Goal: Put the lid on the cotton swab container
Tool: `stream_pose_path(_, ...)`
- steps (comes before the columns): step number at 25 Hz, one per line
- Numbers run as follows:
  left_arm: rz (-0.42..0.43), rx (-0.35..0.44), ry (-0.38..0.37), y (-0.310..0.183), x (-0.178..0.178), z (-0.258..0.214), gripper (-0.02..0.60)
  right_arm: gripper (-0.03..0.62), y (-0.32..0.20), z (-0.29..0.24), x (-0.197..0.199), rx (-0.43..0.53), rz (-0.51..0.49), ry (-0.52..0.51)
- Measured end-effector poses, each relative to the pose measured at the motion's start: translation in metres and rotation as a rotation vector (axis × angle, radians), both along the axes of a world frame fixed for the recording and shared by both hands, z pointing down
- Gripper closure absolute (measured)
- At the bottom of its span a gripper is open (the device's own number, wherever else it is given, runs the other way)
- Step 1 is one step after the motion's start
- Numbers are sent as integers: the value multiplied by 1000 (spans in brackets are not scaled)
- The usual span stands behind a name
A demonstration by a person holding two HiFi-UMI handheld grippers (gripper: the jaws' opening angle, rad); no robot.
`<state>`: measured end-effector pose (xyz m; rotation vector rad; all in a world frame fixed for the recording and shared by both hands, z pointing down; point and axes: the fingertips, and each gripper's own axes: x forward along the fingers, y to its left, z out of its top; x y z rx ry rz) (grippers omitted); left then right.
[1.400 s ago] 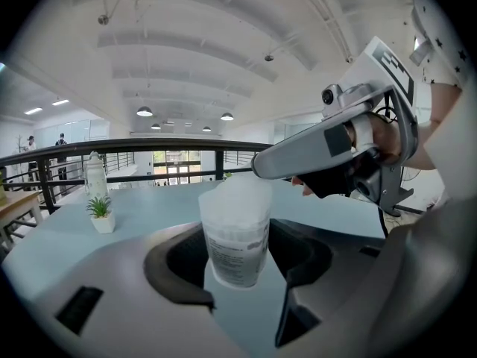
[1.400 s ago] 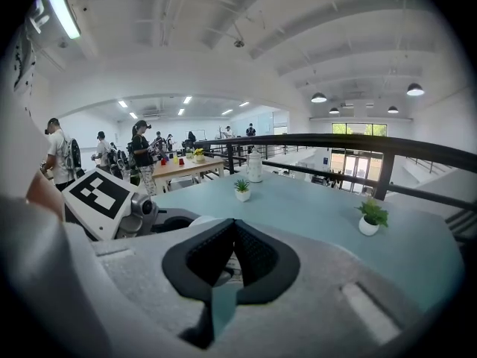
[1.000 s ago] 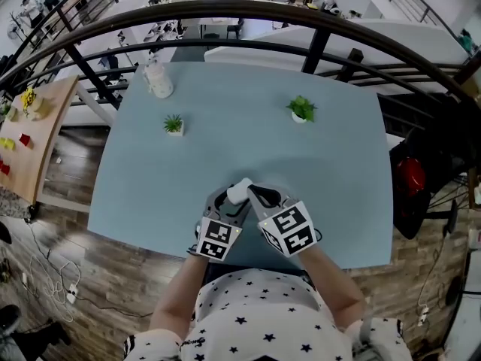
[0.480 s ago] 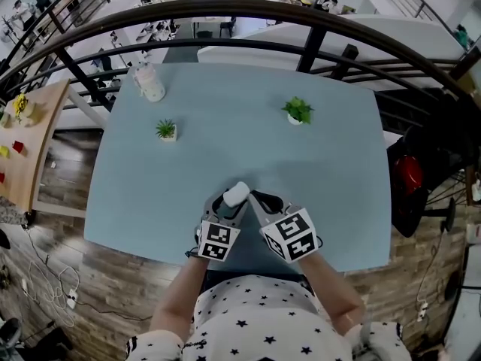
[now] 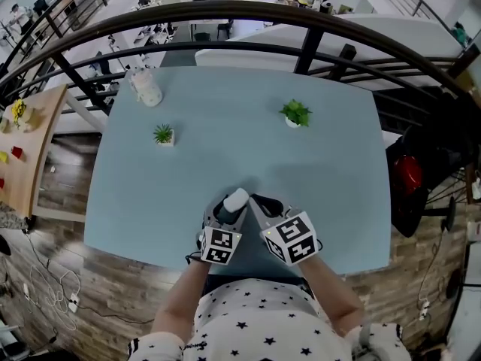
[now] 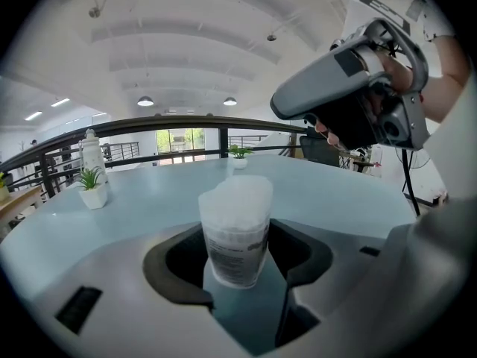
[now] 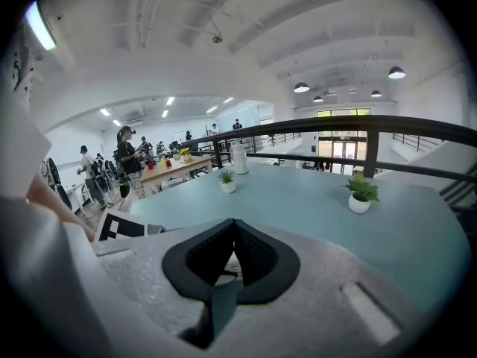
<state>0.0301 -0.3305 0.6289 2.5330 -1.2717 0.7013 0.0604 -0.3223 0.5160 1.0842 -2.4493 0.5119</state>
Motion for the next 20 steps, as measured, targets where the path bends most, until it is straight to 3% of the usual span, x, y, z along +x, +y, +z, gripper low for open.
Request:
stream_pose_path(11,-25,-35,16,0,-3,4,342,588,5,-1,-1,1,-2,-3)
stream_pose_path(20,-47,-47,60,8,-10,-8,293,588,20,-4,1,13,8,-2)
